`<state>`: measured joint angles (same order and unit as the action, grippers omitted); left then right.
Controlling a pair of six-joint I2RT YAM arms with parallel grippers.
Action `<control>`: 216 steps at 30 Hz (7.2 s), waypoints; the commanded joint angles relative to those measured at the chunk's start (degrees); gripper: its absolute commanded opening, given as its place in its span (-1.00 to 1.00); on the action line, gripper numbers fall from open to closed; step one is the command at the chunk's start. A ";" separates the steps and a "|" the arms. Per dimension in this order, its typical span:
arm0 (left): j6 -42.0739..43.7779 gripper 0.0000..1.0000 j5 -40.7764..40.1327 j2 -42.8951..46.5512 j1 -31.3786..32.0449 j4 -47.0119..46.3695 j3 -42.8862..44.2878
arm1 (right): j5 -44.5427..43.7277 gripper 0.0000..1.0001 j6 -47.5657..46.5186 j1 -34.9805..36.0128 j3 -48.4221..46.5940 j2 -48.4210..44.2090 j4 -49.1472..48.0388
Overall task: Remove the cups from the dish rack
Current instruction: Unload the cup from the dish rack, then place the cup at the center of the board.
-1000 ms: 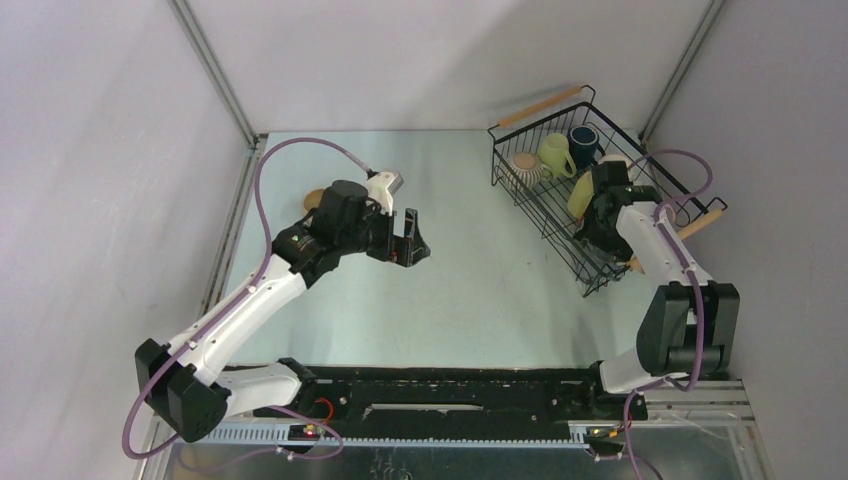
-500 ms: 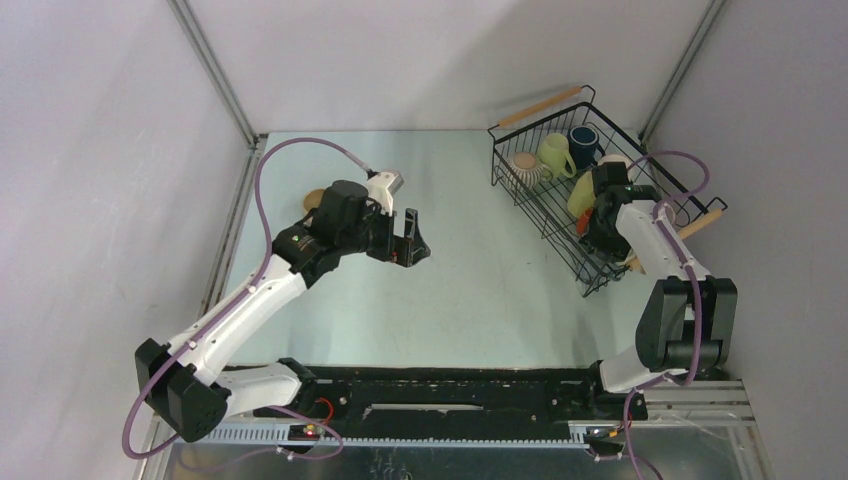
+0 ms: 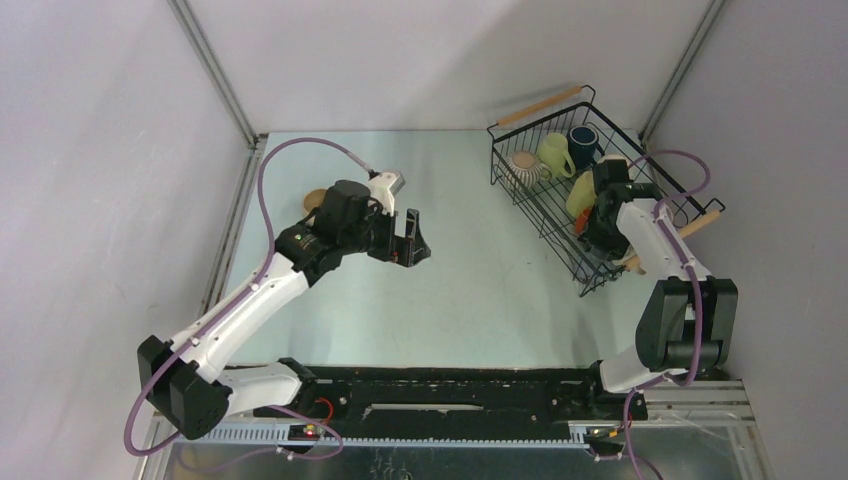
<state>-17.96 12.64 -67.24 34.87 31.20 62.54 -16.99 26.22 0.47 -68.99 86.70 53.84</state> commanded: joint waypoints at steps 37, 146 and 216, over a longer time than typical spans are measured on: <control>0.47 1.00 -0.10 -0.69 0.45 -0.88 -1.88 | 6.10 -0.42 6.79 0.44 -1.76 -5.74 -12.85; -85.54 0.08 19.59 -53.20 4.82 -100.91 26.85 | 46.67 -0.48 15.04 -3.58 -23.46 -4.63 -12.80; -2.52 -1.00 -16.67 -24.00 -13.37 5.91 23.68 | 28.00 0.99 3.43 10.17 -10.21 -21.45 -9.46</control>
<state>-26.74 4.43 -87.35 23.77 32.73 80.16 13.34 31.51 9.98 -79.40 66.63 43.38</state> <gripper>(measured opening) 0.109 0.993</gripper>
